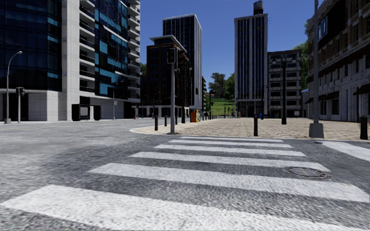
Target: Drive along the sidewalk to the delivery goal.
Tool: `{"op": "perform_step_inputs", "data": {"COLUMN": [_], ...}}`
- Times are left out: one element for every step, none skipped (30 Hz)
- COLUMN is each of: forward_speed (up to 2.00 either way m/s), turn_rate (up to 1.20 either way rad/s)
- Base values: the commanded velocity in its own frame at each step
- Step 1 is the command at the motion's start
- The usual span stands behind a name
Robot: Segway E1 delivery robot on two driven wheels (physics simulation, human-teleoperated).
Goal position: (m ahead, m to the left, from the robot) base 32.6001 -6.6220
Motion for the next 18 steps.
{"op": "perform_step_inputs", "data": {"forward_speed": [1.82, 1.82, 1.82, 1.82, 1.82, 1.82, 1.82, 1.82, 1.81, 1.81, 1.81, 1.81, 1.82, 1.82, 1.82, 1.82, 1.82, 1.82], "turn_rate": [-0.52, -0.53, -0.53, -0.53, -0.53, -0.53, -0.53, -0.53, -0.52, -0.41, -0.25, -0.25, -0.2, -0.2, -0.22, -0.22, -0.23, -0.24]}}
